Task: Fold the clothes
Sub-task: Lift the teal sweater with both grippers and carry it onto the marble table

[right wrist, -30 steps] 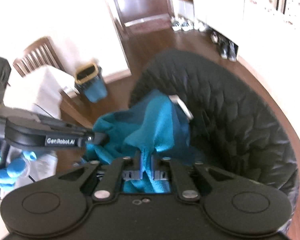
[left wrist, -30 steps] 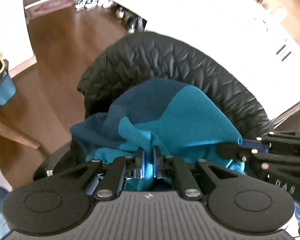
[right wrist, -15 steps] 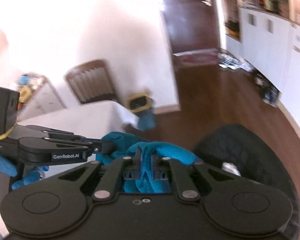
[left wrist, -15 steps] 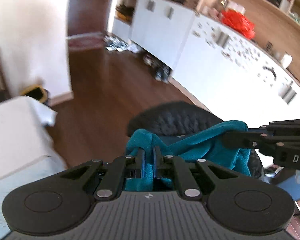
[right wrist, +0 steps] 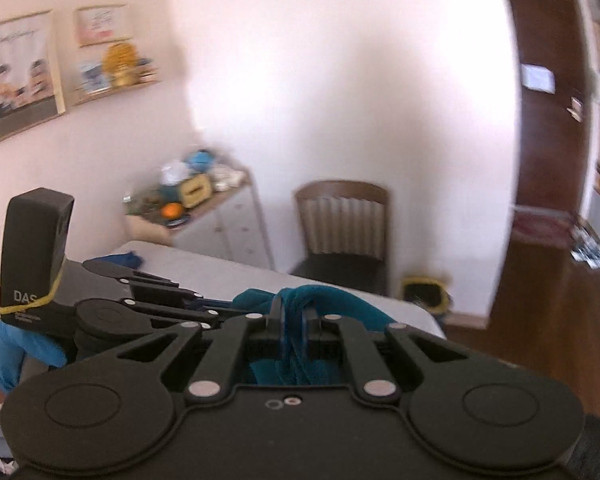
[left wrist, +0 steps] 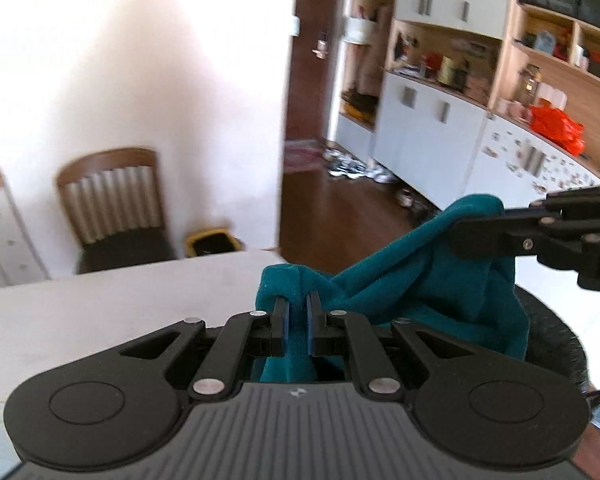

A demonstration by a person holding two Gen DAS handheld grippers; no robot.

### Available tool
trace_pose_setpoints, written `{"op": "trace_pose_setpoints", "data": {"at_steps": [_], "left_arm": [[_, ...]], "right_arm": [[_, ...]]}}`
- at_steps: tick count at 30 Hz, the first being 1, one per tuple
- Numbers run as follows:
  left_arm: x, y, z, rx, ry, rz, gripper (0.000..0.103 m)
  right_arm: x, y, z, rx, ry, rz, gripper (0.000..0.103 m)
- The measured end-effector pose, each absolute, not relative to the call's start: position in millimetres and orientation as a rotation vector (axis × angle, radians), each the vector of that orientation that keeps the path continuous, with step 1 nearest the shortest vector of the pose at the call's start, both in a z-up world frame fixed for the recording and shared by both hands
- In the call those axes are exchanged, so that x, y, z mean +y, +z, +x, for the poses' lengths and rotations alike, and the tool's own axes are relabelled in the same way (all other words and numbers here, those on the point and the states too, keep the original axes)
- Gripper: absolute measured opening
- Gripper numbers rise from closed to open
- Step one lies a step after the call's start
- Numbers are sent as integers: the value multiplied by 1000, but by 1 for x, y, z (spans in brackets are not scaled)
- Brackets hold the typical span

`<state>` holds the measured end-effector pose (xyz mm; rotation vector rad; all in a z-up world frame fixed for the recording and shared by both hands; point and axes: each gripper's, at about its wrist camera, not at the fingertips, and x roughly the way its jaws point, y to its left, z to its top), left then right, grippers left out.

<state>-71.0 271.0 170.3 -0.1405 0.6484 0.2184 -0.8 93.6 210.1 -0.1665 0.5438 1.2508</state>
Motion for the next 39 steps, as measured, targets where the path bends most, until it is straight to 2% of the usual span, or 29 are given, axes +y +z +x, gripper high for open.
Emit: {"op": "trace_pose_setpoints", "data": {"at_steps": [8,13,19,23,28,39], "left_arm": [[403,158,-174,654,305,-199,7],[482,94,-248,734,393,-311,6],[543,20,-334,857,486,-399,6],[564,0,-372,887,480,-454,6],[572,-12,-400,902,480,-473,6],[575,-30,-404,987,412,-463,9]], "right_arm": [[226,208,-81,622,1369,-224,103],[287,161,-142,750,1421,-311,103],[356,100,-216,909,1477,-422,103],[399,64,-262,1003,1511,-499,103],[419,65,-292,1001,1568,-591,103],[396,64,-279,1020,1543,-651,103]]}}
